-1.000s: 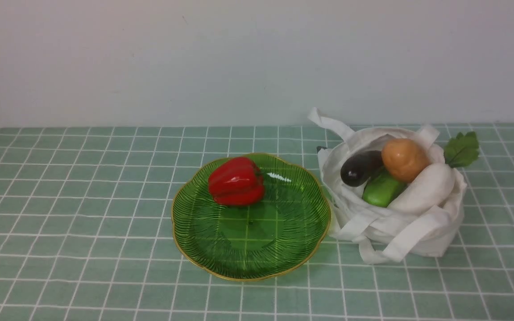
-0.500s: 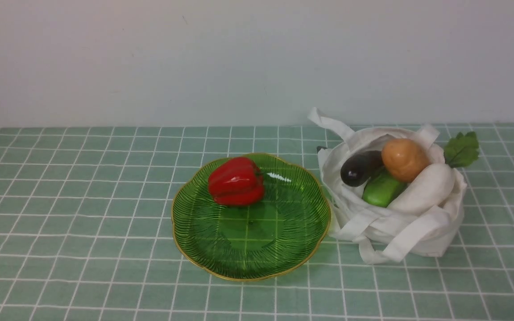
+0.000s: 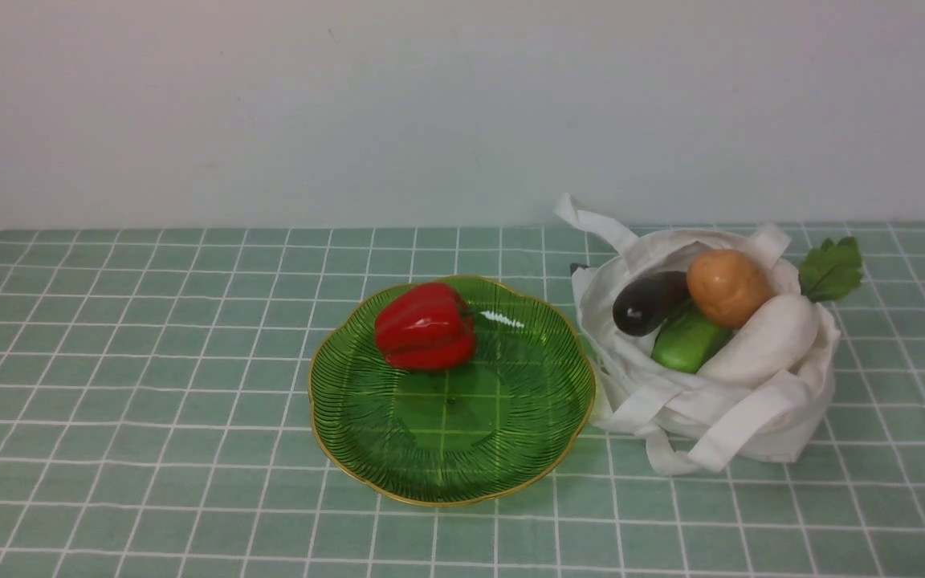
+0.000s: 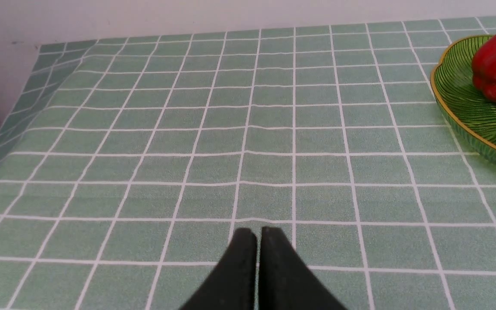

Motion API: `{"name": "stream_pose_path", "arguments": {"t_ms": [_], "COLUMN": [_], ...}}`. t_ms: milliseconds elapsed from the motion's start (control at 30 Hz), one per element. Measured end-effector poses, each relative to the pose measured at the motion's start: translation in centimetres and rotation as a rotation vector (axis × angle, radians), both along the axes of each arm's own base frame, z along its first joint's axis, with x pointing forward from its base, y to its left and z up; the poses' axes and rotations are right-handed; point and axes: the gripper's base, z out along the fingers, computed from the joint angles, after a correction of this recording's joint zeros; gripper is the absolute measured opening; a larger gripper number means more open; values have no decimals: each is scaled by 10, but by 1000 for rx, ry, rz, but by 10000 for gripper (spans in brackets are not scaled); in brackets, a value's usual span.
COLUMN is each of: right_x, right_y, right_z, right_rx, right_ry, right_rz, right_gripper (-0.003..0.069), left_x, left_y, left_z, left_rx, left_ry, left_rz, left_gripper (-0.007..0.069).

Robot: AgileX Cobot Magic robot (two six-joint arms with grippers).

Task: Take vegetables from cloth bag on blue coffee tablecloth place on plate.
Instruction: 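Reach into the cloth bag and grasp a vegetable inside it with the right gripper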

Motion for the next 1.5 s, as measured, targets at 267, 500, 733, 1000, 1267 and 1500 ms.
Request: {"name": "stream_pose_path", "arguments": {"t_ms": [267,500,733,1000,1267,1500], "right_x": [0,0,0,-6,26,124], "right_y": [0,4,12,13,12,10], "right_z": [0,1,3,47,122,115], "right_rx": [0,302,840,698,285,227], "right_ry": [0,-9,-10,-132,105,512], "right_rz": [0,-14,-24,60,70,32], "right_gripper": [-15,-15,-15,-15,-15,19], "left_x": [0,0,0,0,0,0], "left_y": [0,0,0,0,0,0], "left_z": [0,0,0,0,0,0], "left_rx": [0,0,0,0,0,0], "left_ry": [0,0,0,0,0,0], "left_rz": [0,0,0,0,0,0], "left_gripper": [-8,-8,-8,-8,-8,-8]}}
